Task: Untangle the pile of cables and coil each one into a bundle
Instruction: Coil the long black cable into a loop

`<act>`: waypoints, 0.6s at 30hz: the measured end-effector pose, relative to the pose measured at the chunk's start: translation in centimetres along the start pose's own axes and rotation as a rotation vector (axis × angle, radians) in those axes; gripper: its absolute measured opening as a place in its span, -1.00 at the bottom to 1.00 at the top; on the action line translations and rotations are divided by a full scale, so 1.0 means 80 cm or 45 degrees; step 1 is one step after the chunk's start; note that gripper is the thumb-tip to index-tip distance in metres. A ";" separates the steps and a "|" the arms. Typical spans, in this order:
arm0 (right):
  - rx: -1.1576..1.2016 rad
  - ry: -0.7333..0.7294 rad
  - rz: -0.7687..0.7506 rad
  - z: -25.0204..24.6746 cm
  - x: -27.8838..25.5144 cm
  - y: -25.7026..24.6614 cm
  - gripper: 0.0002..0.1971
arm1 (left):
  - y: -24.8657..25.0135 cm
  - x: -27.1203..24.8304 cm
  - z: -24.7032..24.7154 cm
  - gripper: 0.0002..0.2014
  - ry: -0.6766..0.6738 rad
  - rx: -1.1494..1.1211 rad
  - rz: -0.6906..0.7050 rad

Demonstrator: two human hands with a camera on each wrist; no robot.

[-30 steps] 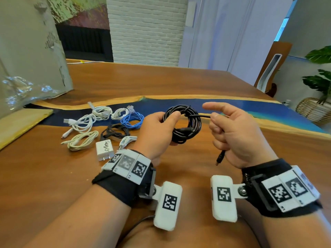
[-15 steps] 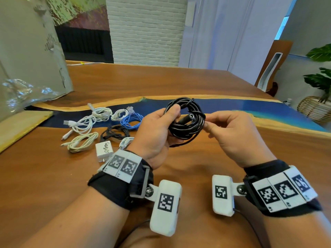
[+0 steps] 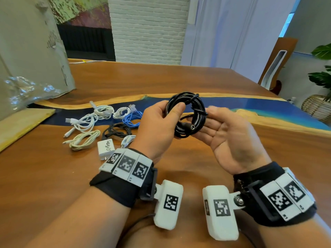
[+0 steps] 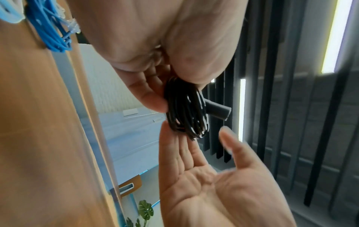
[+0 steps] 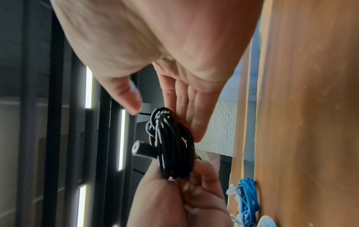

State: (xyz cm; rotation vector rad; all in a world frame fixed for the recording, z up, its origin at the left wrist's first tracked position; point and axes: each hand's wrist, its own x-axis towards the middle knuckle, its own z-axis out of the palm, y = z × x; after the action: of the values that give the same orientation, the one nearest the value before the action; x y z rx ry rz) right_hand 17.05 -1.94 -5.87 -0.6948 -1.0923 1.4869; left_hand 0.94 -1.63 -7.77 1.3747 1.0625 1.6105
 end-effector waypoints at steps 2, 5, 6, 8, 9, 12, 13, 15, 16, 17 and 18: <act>-0.145 0.023 -0.032 0.004 0.000 0.005 -0.76 | -0.003 0.000 0.000 -0.80 0.006 0.106 0.059; -0.204 0.104 -0.056 0.007 0.004 0.012 -0.84 | -0.001 0.001 0.001 -0.72 0.011 0.231 0.101; -0.193 0.117 -0.056 0.007 0.005 0.012 -0.82 | 0.000 0.002 0.000 -0.72 -0.001 0.250 0.098; -0.130 0.123 -0.037 0.006 0.006 0.012 -0.74 | 0.001 0.005 -0.004 -0.74 -0.051 0.248 0.052; -0.087 0.113 -0.019 0.006 0.007 0.011 -0.68 | 0.002 0.005 -0.006 -0.71 -0.090 0.243 0.021; 0.079 0.026 0.031 0.004 0.007 0.008 -0.44 | 0.005 0.010 -0.017 -0.61 -0.228 0.254 -0.031; 0.133 -0.008 0.040 0.003 0.007 0.006 -0.40 | 0.008 0.011 -0.020 -0.66 -0.254 0.263 -0.029; 0.213 -0.080 0.037 0.002 0.006 0.005 -0.43 | 0.012 0.012 -0.023 -0.75 -0.277 0.283 -0.012; 0.236 -0.114 0.025 0.001 0.006 0.006 -0.48 | 0.013 0.012 -0.023 -0.77 -0.280 0.286 0.007; 0.249 -0.140 0.014 0.000 0.006 0.007 -0.53 | 0.013 0.011 -0.022 -0.77 -0.279 0.286 0.021; 0.254 -0.157 0.005 -0.002 0.006 0.007 -0.58 | 0.013 0.011 -0.021 -0.78 -0.274 0.288 0.020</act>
State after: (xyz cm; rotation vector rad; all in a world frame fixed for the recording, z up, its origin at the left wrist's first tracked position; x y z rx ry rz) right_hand 16.84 -1.41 -6.38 -0.4720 -1.0176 1.6333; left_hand -0.85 -1.40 -6.61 1.6681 1.1304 1.3475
